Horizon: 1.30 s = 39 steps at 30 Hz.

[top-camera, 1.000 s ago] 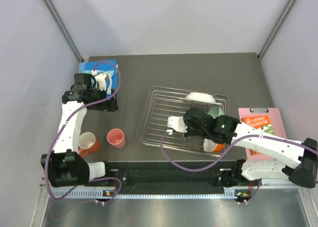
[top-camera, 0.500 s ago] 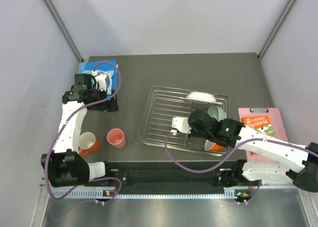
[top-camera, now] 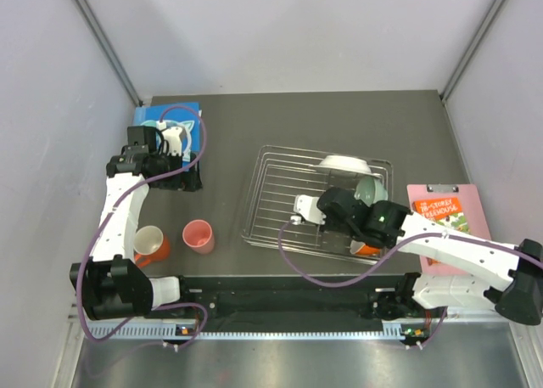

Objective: Load the mixed dishes into the dish rack

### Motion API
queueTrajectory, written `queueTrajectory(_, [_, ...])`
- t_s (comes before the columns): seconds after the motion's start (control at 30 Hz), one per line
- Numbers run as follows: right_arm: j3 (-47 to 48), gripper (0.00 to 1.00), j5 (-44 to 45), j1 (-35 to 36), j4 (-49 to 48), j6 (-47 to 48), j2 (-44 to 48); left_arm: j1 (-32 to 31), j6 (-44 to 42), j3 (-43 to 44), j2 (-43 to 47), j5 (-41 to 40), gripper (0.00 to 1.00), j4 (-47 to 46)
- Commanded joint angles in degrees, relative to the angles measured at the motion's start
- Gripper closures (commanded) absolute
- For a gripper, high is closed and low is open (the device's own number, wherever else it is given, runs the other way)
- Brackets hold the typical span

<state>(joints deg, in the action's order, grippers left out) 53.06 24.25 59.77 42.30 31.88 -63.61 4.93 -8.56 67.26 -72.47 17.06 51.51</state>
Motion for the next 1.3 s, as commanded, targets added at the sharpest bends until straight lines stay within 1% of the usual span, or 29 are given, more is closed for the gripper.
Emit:
queueTrajectory(0.0, [2.2,0.55,7.8,-1.8,3.7,-3.4,-0.7,-0.1,-1.2,1.3,0.7,0.3,0.01,-0.5])
queueTrajectory(0.1, [2.3,0.38,7.5,-1.8,3.8,-5.1,0.6,-0.1,-1.5,1.8,0.4,0.2,0.01,-0.4])
queueTrajectory(0.13, [2.3,0.21,7.1,-1.8,4.0,-5.4,1.4,-0.1,-1.5,2.0,0.3,0.2,0.01,-0.4])
queueTrajectory(0.17, [2.1,0.14,7.0,-1.8,4.3,-5.7,1.8,-0.1,-1.5,2.3,0.2,0.2,0.01,-0.2])
queueTrajectory(0.2, [2.1,0.0,6.9,-1.8,4.5,-6.4,2.1,-0.1,-1.5,2.4,0.0,0.2,0.01,-0.2])
queueTrajectory(0.33, [3.3,0.0,7.3,-1.4,6.0,-8.8,4.0,-0.1,-1.5,3.3,-0.4,0.1,0.01,0.1])
queueTrajectory(0.43, [7.1,0.0,7.7,-0.8,7.8,-11.2,5.9,-0.1,-1.7,3.8,-0.7,-0.2,0.01,0.3])
queueTrajectory(0.53, [14.1,0.0,6.7,0.7,9.3,-13.1,8.2,-0.1,-2.3,3.8,-0.7,-0.9,0.01,0.4])
queueTrajectory(0.63, [19.9,0.0,2.1,2.6,11.5,-15.2,9.0,-0.1,-3.3,3.3,-0.9,-1.3,0.01,1.4])
queueTrajectory(0.73, [23.5,0.0,2.3,4.3,12.0,-19.1,8.2,-0.1,-5.8,2.4,-0.7,-0.4,0.01,3.9])
queueTrajectory(0.77, [25.6,0.0,5.8,5.0,10.6,-20.4,8.1,-0.2,-8.0,1.9,-0.6,0.2,0.01,4.7])
queueTrajectory(0.8, [26.4,0.0,7.8,6.1,9.2,-23.9,7.9,-0.1,-9.1,1.6,-0.2,0.5,0.01,5.9])
queueTrajectory(0.83, [26.4,0.0,8.4,7.2,7.3,-24.6,8.5,-0.1,-10.1,1.2,0.1,0.3,0.01,7.4])
queueTrajectory(0.93, [23.3,0.0,7.6,8.2,-4.8,-25.5,10.6,-0.1,-14.4,-1.0,2.0,-0.2,0.02,9.7])
queueTrajectory(1.03, [20.8,0.0,4.6,8.2,-12.1,-25.9,11.0,-0.1,-18.1,-2.9,4.1,0.3,0.05,12.4])
queueTrajectory(1.1, [19.5,0.0,1.8,8.3,-14.8,-26.1,10.6,-0.1,-20.4,-4.7,5.7,0.5,0.08,13.3])
queueTrajectory(1.17, [18.6,0.0,0.1,8.3,-16.6,-26.7,9.2,-0.4,-22.4,-6.9,6.9,0.3,0.13,13.3])
queueTrajectory(1.27, [17.7,0.0,0.4,8.3,-16.7,-28.3,7.1,-1.0,-23.4,-9.1,7.6,0.1,0.14,13.1])
